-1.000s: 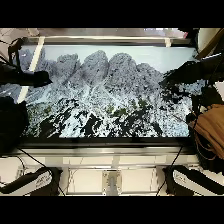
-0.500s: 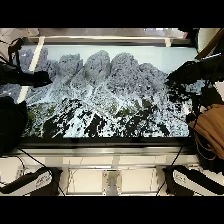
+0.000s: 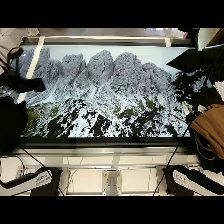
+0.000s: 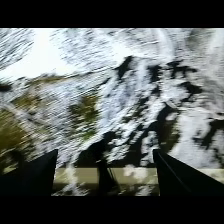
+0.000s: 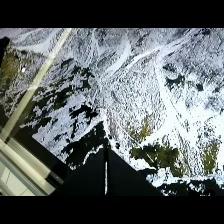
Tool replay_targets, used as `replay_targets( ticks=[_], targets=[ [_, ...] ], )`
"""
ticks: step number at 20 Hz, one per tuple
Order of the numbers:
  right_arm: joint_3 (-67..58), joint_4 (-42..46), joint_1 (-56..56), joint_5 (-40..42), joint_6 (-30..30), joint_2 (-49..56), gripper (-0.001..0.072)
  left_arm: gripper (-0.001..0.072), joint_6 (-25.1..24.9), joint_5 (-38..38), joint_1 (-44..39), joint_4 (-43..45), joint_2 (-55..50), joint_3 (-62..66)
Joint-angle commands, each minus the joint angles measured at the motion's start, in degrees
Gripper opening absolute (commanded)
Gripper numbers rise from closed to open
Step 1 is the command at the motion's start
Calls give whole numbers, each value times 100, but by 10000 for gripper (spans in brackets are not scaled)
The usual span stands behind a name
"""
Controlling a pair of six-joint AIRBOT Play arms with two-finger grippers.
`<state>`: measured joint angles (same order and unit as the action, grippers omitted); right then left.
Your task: Fold the clothes and pants, and hang the long-sleeved shirts on hangers.
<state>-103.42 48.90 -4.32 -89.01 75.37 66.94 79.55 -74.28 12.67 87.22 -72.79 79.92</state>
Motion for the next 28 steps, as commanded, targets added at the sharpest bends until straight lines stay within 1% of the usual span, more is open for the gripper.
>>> replay_targets(
  ticks=[1,2,4,5,6,7,9,11,12,15,16,17,18,21,22,24,25,26,27,28],
  targets=[
    [-2,-17,7,680,-2,0,48,588,669,-205,960,1366,-57,-308],
    [-2,-20,7,824,-2,0,65,588,664,-195,1410,1270,57,-560],
    [-2,-4,7,979,-4,2,67,582,662,-13,2428,1091,494,-1357],
    [-2,2,7,1003,-4,2,107,580,662,232,2979,1091,813,-1871],
    [-2,0,7,1003,-4,9,261,580,673,422,3526,1067,1091,-2299],
    [0,0,7,1003,-4,22,390,581,813,531,4131,863,1309,-2660],
    [-2,31,7,1003,-4,24,393,581,850,638,5115,-63,1370,-3018],
    [0,146,7,997,-4,24,393,580,614,636,5788,-857,1259,-3104],
    [-2,236,7,997,-4,24,393,581,546,638,6037,-994,1235,-3106],
    [0,457,7,1001,-4,24,393,580,553,649,6828,-979,1228,-3121],
    [0,544,7,1001,-7,24,393,581,551,756,7075,-1016,1222,-3154],
    [0,614,7,999,-4,24,393,580,546,887,7322,-1154,1204,-3195],
    [0,686,7,1005,-7,24,393,580,404,960,7503,-1364,1143,-3244],
    [-2,837,7,1014,-4,24,393,580,243,1029,7652,-1611,671,-3276],
    [0,844,7,1014,-4,24,393,580,184,1187,7643,-1873,503,-3276],
    [0,841,7,1012,-2,24,393,579,-190,1473,7626,-2616,227,-3276],
    [-2,839,7,1014,0,24,393,575,-278,1563,7595,-2896,105,-3276],
    [-2,839,7,1014,0,24,392,544,-350,1676,7547,-3104,-33,-3276],
    [0,839,7,1014,2,24,392,488,-437,1740,7464,-3248,-179,-3276],
    [0,835,7,1016,4,24,392,488,-533,1755,7350,-3311,-321,-3276]
  ],
)
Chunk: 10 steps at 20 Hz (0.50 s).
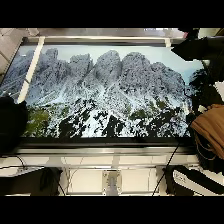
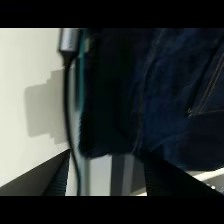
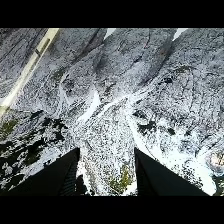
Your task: Fold the clothes and pants, and hang the long-sleeved shirts on hangers.
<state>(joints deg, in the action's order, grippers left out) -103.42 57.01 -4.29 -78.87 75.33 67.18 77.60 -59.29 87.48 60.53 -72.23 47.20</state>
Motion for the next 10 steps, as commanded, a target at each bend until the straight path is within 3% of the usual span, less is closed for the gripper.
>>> replay_targets(
  ticks=[1,2,3,4,5,8,10],
  targets=[
    [0,22,4,2,26,0,392,488,-376,251,-262,-660,-509,-2],
    [0,22,4,2,39,0,392,487,-442,256,-417,-662,-632,-2],
    [0,20,4,0,72,0,392,436,-461,271,-560,-662,-728,-2],
    [-2,15,4,-7,76,0,392,208,-463,271,-691,-662,-782,2],
    [-2,17,4,-20,144,0,392,31,-586,243,-809,-691,-763,11],
    [-28,83,-2,-31,214,-7,392,25,-1108,-151,-1130,-1233,-380,79],
    [-142,361,-2,-74,208,-7,392,25,-1257,-378,-1488,-2122,87,98]
  ],
)
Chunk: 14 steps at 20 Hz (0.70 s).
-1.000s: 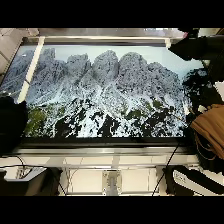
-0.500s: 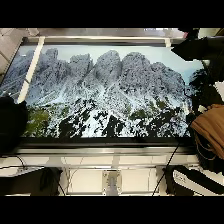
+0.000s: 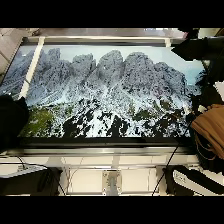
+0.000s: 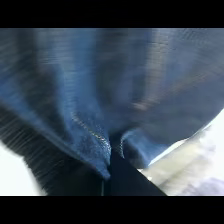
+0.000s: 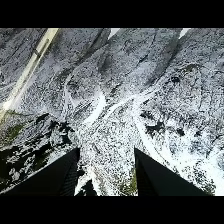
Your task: Fold the clothes and pants, and hang the long-sleeved shirts on hangers.
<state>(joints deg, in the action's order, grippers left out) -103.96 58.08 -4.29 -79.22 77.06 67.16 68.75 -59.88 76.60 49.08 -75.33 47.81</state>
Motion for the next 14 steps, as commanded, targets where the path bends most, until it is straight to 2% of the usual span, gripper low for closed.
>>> replay_targets(
  ticks=[1,4,6,8,10,12,14],
  targets=[
    [-177,472,-2,-111,26,-4,392,25,-481,-439,-691,-1502,656,37],
    [-481,1526,-2,-415,-42,-4,392,25,-507,-533,-2146,-2413,1276,37],
    [-570,2286,-2,-608,-177,-4,392,25,-492,-472,-3587,-2850,1502,37],
    [-568,2940,-2,-787,-323,2,391,24,-492,-48,-5362,-3117,1534,37],
    [-568,3200,-92,-817,-330,2,391,25,-492,785,-7108,-3117,1473,37],
    [-564,3198,-317,-809,-330,2,391,24,-490,2103,-8946,-3119,1305,37],
    [-533,3191,-573,-807,-328,4,391,24,-490,3359,-10421,-3119,977,37]
  ],
)
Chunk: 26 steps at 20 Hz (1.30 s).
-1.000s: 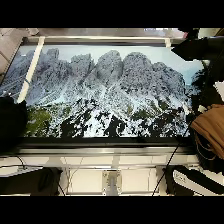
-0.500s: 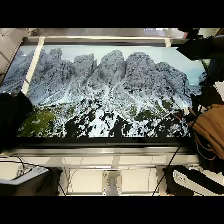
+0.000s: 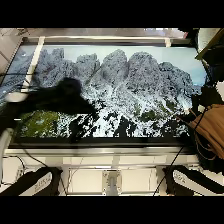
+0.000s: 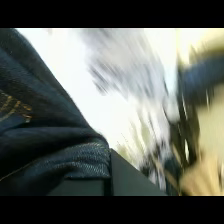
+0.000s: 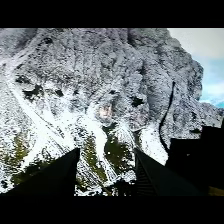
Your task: Fold the clothes and pants, and hang the long-sleeved shirts on hangers.
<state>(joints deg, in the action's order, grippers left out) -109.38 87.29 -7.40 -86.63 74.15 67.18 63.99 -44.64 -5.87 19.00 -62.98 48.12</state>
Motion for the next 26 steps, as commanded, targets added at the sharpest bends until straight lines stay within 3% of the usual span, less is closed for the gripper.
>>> replay_targets(
  ticks=[1,2,3,4,5,8,12,15,17,18,19,22,26],
  targets=[
    [42,256,-382,-72,-35,2,391,25,-13,2332,-2732,-114,-479,7],
    [76,247,-485,-74,-35,7,392,28,-13,2736,-3176,-125,-715,9],
    [151,245,-586,-39,-37,9,392,200,-13,3038,-3397,-212,-872,11],
    [267,188,-688,52,-37,9,392,575,-15,3185,-3410,-238,-927,42],
    [444,-20,-824,170,-39,7,392,652,-20,3163,-3215,-229,-870,79],
    [1443,-1394,-1185,352,-162,7,393,650,-15,3032,-1954,249,-221,94],
    [3880,-3534,-1217,647,-778,7,393,648,-13,2188,-205,870,426,94],
    [5665,-5421,-780,1464,-1276,7,394,577,-9,1255,664,1355,57,234],
    [6454,-5748,-114,2124,-1478,9,398,577,13,382,1132,1598,-671,804],
    [6690,-5746,258,2459,-1475,13,514,577,11,-26,1255,1683,-1104,1233],
    [6819,-5753,603,2769,-1464,26,578,578,11,-422,1290,1906,-1598,1773],
    [6843,-5869,1550,3663,-1453,229,578,581,479,-1314,1147,2942,-2964,3399],
    [6828,-6043,2166,4151,-1213,756,578,581,608,-2144,940,3206,-4315,4944]
  ],
)
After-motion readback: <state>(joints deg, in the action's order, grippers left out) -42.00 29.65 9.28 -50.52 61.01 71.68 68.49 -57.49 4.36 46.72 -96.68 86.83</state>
